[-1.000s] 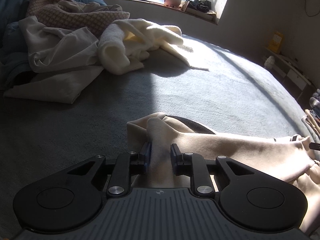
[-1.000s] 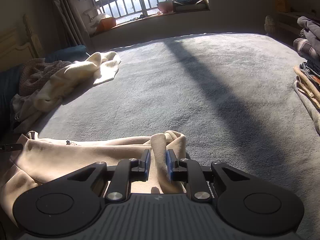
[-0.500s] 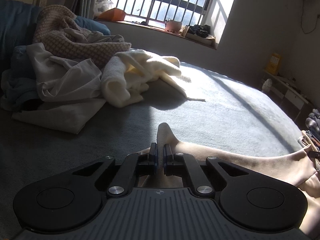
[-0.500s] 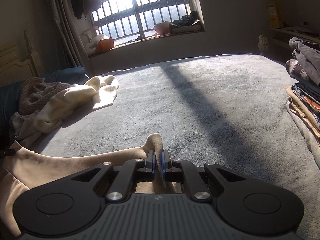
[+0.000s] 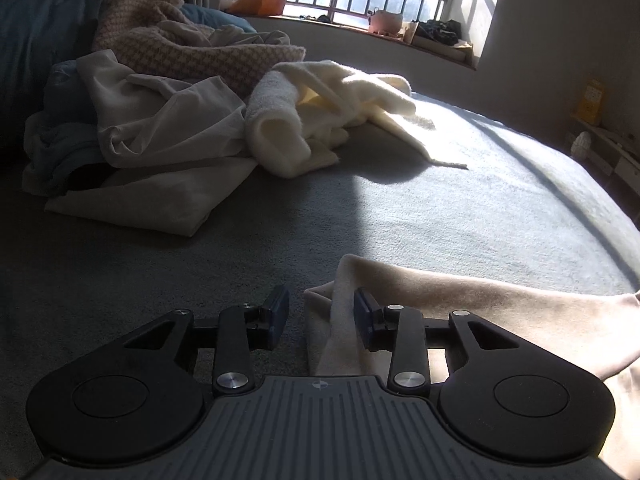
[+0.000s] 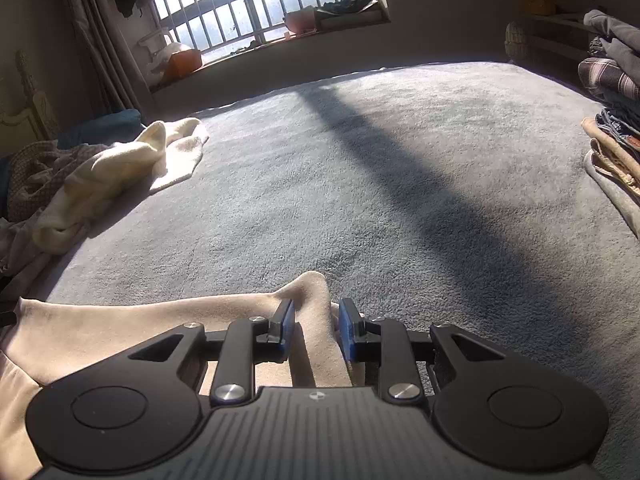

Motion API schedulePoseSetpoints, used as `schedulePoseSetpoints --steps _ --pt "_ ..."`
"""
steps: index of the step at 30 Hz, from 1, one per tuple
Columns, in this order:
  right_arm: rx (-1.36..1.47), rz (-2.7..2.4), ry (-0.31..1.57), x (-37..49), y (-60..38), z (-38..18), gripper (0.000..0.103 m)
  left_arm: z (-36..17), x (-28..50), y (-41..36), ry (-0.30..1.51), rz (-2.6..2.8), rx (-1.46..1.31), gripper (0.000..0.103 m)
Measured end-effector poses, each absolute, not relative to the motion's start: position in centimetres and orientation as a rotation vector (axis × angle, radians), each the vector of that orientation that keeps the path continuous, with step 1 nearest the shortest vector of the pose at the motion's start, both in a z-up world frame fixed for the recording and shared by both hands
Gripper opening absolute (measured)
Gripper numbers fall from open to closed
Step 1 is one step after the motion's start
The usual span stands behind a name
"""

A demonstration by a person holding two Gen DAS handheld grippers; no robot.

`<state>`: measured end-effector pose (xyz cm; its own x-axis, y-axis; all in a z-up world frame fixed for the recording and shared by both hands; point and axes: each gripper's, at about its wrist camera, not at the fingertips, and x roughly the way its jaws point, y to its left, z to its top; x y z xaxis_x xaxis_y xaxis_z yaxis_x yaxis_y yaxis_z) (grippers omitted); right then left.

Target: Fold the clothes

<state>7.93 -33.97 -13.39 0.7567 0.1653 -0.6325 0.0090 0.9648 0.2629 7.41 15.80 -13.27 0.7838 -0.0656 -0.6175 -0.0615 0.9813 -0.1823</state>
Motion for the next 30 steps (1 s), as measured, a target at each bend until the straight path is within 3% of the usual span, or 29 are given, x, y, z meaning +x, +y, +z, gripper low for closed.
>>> schedulePoseSetpoints --steps 1,5,9,14,25,28,30 --pt "0.267 0.068 0.69 7.6 -34.3 -12.7 0.038 -12.6 7.0 16.0 0.646 0.005 -0.207 0.035" --pt "0.267 0.091 0.623 6.7 -33.9 -10.7 0.038 -10.2 6.2 14.7 0.572 -0.088 -0.181 0.037" --pt "0.186 0.165 0.652 7.4 -31.1 -11.1 0.035 -12.4 8.4 12.0 0.66 -0.147 -0.122 0.038" --pt "0.112 0.138 0.763 9.4 -30.2 -16.1 0.019 -16.7 9.7 12.2 0.691 -0.104 -0.121 0.04" --pt "0.159 0.122 0.765 8.6 -30.0 -13.0 0.022 -13.3 8.5 12.4 0.664 -0.101 -0.139 0.041" --pt "0.095 0.198 0.743 7.1 -27.8 -10.9 0.022 -11.0 6.8 11.1 0.607 -0.154 -0.1 0.048" --pt "0.044 0.248 0.736 6.4 -25.9 -10.2 0.022 -10.4 5.9 9.8 0.602 -0.204 -0.068 0.057"
